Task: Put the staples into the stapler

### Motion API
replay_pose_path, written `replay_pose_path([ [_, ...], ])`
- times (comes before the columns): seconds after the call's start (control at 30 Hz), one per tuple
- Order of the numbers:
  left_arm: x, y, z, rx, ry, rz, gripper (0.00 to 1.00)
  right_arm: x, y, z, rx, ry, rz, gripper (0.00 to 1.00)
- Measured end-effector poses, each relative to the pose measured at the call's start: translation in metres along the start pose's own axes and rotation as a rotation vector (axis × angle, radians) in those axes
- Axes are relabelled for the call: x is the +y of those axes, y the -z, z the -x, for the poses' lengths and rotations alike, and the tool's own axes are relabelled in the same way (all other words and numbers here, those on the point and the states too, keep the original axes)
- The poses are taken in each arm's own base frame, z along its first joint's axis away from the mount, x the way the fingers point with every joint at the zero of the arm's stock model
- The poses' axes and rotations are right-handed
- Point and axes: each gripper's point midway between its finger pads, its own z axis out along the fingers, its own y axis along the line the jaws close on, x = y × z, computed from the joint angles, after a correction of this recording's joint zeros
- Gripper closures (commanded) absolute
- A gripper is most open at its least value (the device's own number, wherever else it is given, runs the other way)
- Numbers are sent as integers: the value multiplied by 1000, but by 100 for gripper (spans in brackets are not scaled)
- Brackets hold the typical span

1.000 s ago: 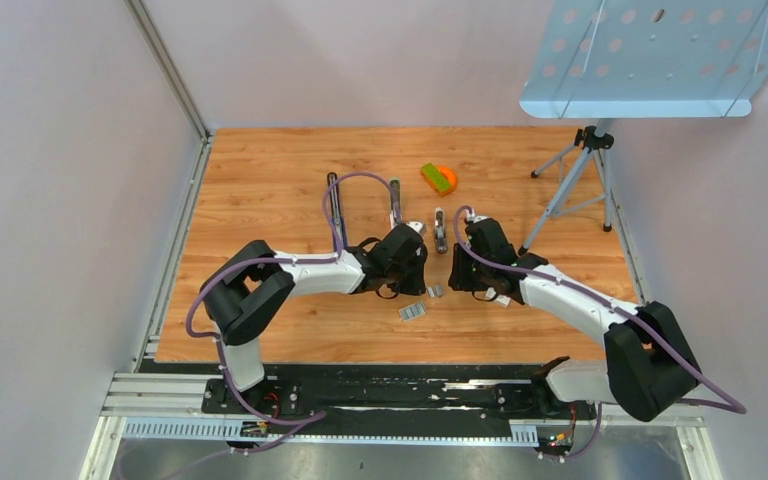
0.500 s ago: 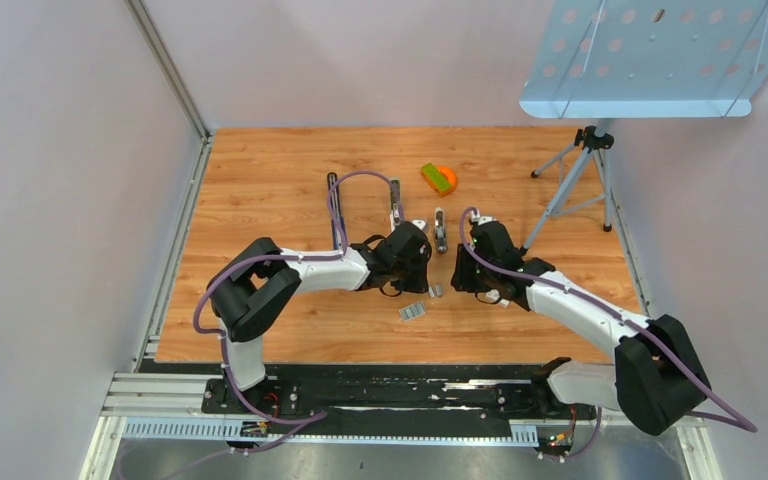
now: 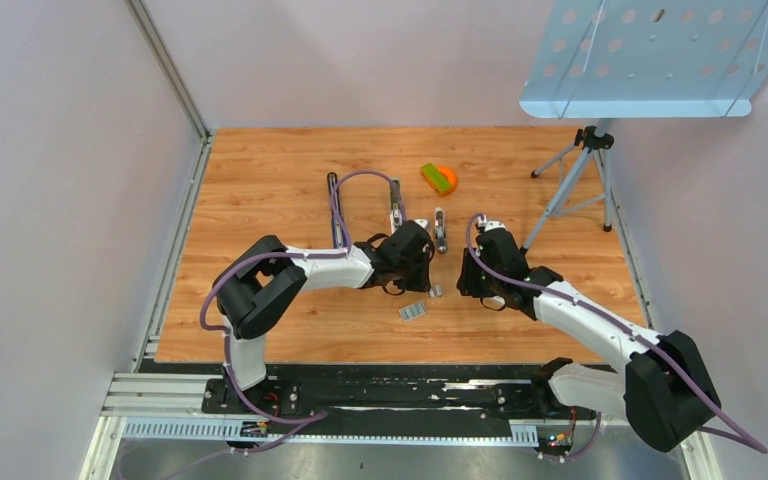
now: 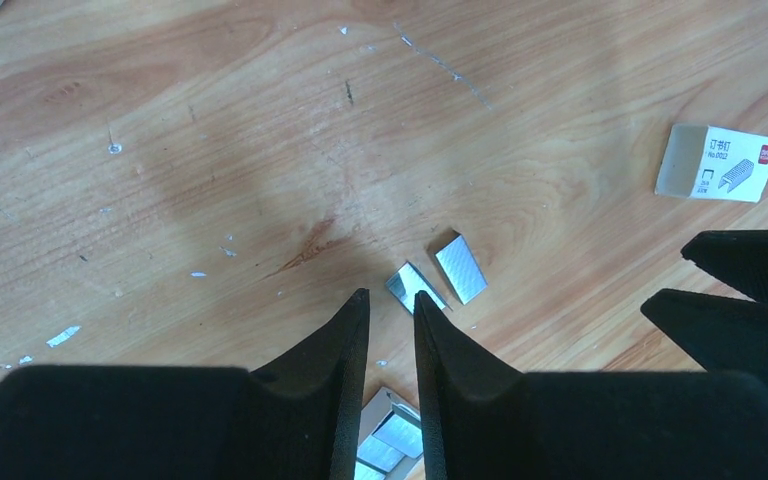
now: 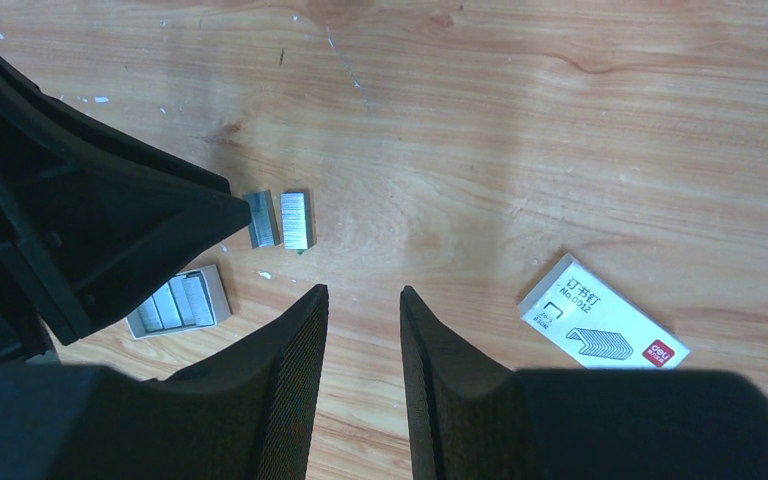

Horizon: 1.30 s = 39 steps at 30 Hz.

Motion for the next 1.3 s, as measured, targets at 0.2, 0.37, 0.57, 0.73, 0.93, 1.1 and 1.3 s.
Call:
replay_pose_path([
  [0.2,-1,-4,2,23,-5,23,82,1,2,2,-7,0,4,64],
  [0.37,2,-4,2,31,-13,42,93,1,3,2,-12,-1,6,64],
  [0.57,4,-4,2,32,-22,53,100,2,4,4,-17,-1,8,64],
  [0.73,6,-4,3,27,-10,51,100,3,6,6,-29,-1,14,64],
  [0.93,18,3,4,7,74,-4,100,6,10,9,-42,-3,31,64],
  [1.1,35,14,11,-27,172,-57,100,14,10,7,-48,-13,82,64],
  [1.3,23,29,26,-103,285,-255,100,33,7,6,-60,-26,196,59],
])
